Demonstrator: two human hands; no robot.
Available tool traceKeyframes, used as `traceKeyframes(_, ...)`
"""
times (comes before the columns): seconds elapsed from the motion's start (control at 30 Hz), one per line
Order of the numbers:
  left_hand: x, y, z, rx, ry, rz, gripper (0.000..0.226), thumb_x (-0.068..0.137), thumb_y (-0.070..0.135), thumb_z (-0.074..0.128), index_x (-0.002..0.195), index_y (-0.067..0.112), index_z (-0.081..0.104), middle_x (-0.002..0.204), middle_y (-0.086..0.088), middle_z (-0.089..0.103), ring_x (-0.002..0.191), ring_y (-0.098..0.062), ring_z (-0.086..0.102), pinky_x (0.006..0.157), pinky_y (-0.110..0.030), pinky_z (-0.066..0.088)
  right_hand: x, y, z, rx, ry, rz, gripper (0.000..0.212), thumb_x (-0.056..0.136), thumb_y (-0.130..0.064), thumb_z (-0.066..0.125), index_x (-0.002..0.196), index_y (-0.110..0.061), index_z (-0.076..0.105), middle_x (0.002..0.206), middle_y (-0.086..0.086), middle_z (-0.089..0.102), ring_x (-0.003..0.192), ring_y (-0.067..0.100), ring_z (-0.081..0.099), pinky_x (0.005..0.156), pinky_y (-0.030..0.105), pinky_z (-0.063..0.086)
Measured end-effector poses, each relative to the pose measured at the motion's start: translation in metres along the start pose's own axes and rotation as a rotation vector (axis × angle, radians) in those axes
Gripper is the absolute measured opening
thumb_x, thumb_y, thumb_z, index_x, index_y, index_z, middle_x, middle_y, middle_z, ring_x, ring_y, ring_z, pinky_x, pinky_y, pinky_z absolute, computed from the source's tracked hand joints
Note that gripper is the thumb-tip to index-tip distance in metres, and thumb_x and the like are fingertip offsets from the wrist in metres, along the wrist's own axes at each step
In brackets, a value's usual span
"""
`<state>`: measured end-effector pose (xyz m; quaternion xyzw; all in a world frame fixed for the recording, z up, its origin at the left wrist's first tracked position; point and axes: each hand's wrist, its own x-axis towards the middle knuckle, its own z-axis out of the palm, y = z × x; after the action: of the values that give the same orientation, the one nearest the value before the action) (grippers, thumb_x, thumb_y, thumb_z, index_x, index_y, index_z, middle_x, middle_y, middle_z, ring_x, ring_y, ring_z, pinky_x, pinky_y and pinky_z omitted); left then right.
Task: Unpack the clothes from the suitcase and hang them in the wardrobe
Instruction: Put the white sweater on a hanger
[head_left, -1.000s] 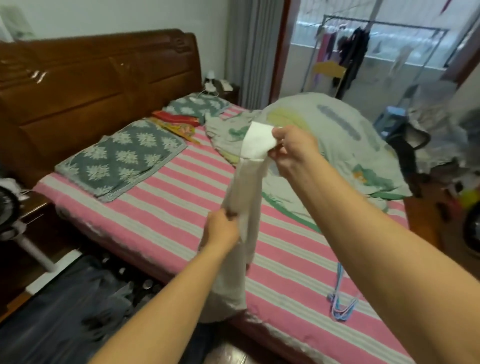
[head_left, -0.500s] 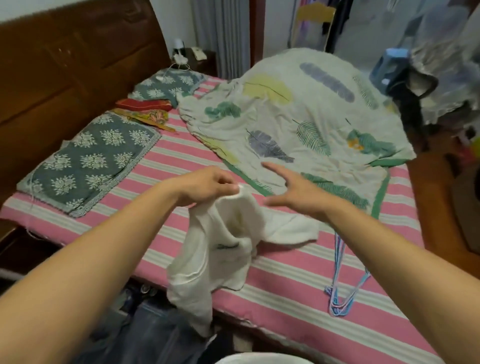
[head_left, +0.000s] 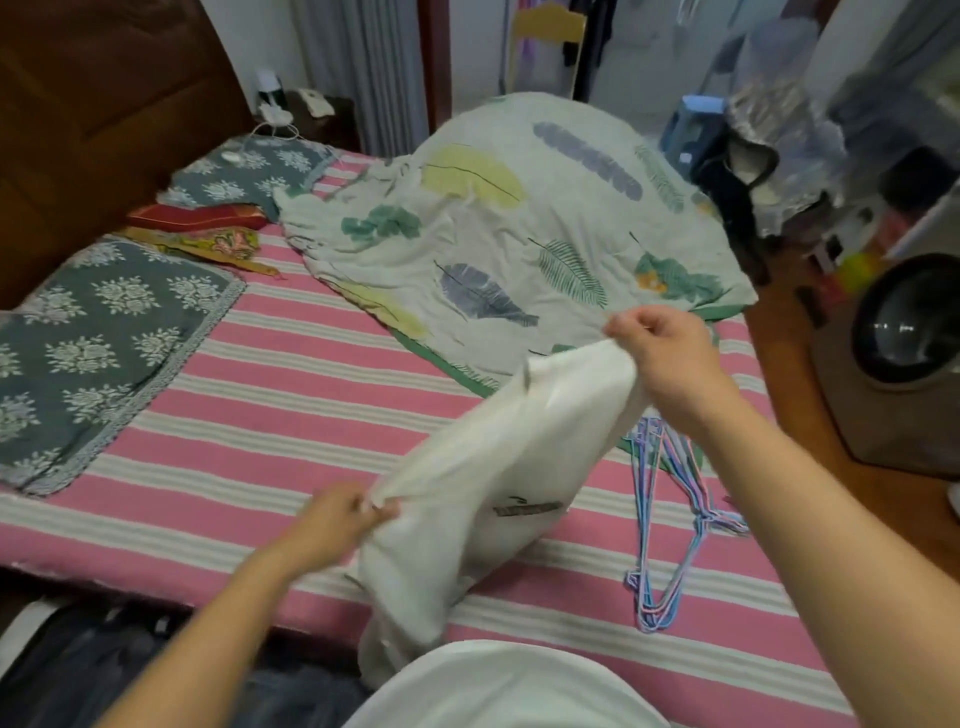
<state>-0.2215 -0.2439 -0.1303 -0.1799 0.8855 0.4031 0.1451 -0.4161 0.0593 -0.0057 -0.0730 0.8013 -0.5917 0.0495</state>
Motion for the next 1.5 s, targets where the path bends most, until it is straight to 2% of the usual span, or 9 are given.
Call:
traceKeyframes(0.07,-0.005,0.029,-0.043,-0.301,0.076,0.072,0.039,0.09,0.042,0.065,0.072,0.008,0.062,0.06,-0.002,0.059,0.057,-0.009,0.051,0.056,-0.026,0.039,0.015,0.013,-0.032,0.064,-0.05,0.161,0.02,0.097,-0.01,0.059,0.08,-0.012,0.068,0.071,0.002,0.065,0.065,0.011,0.057,0.058,0.023,0.042)
traceKeyframes(0.17,0.029,0.064,-0.076,-0.62,0.242,0.03,0.04,0.101,0.039,0.055,0.112,0.003,0.07,0.105,-0.014,0.075,0.092,-0.024,0.071,0.084,-0.038,0.058,0.033,0.05,-0.039,0.203,-0.217,0.357,0.009,0.096,-0.006,0.061,0.089,-0.01,0.065,0.079,0.004,0.069,0.073,0.019,0.06,0.063,0.027,0.049)
traceKeyframes(0.23,0.065,0.071,-0.053,-0.344,0.315,-0.005,0.042,0.103,0.042,0.053,0.125,0.008,0.066,0.121,-0.012,0.07,0.11,-0.029,0.065,0.099,-0.044,0.05,0.04,0.1,-0.031,0.008,-0.149,0.353,0.011,0.093,-0.007,0.063,0.102,-0.013,0.066,0.089,0.008,0.069,0.085,0.024,0.062,0.074,0.034,0.051)
traceKeyframes(0.37,0.086,0.052,0.069,0.276,0.167,-0.066,0.034,0.103,0.039,0.045,0.102,0.016,0.07,0.1,-0.016,0.073,0.092,-0.035,0.067,0.076,-0.039,0.051,-0.004,0.221,-0.036,-0.741,-0.231,0.429,0.037,0.095,-0.01,0.051,0.131,-0.011,0.059,0.125,0.018,0.064,0.114,0.034,0.061,0.092,0.036,0.047)
traceKeyframes(0.47,0.067,0.036,0.156,0.309,0.138,-0.13,0.037,0.1,0.033,0.042,0.078,0.014,0.064,0.079,-0.014,0.069,0.077,-0.038,0.065,0.065,-0.039,0.048,-0.076,0.308,-0.067,-0.803,-0.609,0.696,0.034,0.099,-0.011,0.045,0.128,-0.001,0.06,0.132,0.019,0.061,0.116,0.029,0.06,0.093,0.03,0.045)
traceKeyframes(0.57,0.052,0.02,0.203,0.293,0.061,-0.342,0.034,0.1,0.019,0.05,0.068,0.012,0.056,0.073,-0.018,0.063,0.076,-0.039,0.061,0.066,-0.039,0.04,-0.138,0.378,-0.108,-0.776,-0.723,0.9,0.035,0.101,-0.015,0.045,0.129,-0.001,0.062,0.134,0.016,0.061,0.122,0.027,0.058,0.096,0.028,0.042)
traceKeyframes(0.93,0.072,0.057,0.269,0.191,0.077,-0.632,0.038,0.101,0.028,0.05,0.073,0.004,0.057,0.073,-0.014,0.061,0.077,-0.037,0.056,0.07,-0.042,0.038,-0.008,0.51,-0.168,-0.388,-0.083,1.092,0.025,0.085,-0.026,0.055,0.087,-0.008,0.071,0.102,0.025,0.071,0.094,0.04,0.069,0.086,0.048,0.056)
traceKeyframes(1.3,0.063,0.068,0.286,0.192,0.13,-0.691,0.041,0.101,0.03,0.047,0.074,0.0,0.053,0.068,-0.014,0.061,0.069,-0.03,0.055,0.063,-0.041,0.038,0.037,0.499,-0.131,-0.449,0.365,0.963,0.034,0.094,-0.03,0.054,0.116,-0.005,0.057,0.118,0.018,0.067,0.111,0.039,0.062,0.086,0.039,0.047)
traceKeyframes(1.5,0.054,0.063,0.278,0.172,0.222,-0.707,0.039,0.099,0.028,0.047,0.068,0.006,0.049,0.065,-0.011,0.059,0.067,-0.03,0.053,0.062,-0.04,0.036,0.036,0.498,-0.12,-0.604,0.132,0.909,0.037,0.095,-0.025,0.058,0.125,-0.004,0.051,0.127,0.02,0.06,0.117,0.039,0.058,0.095,0.044,0.046)
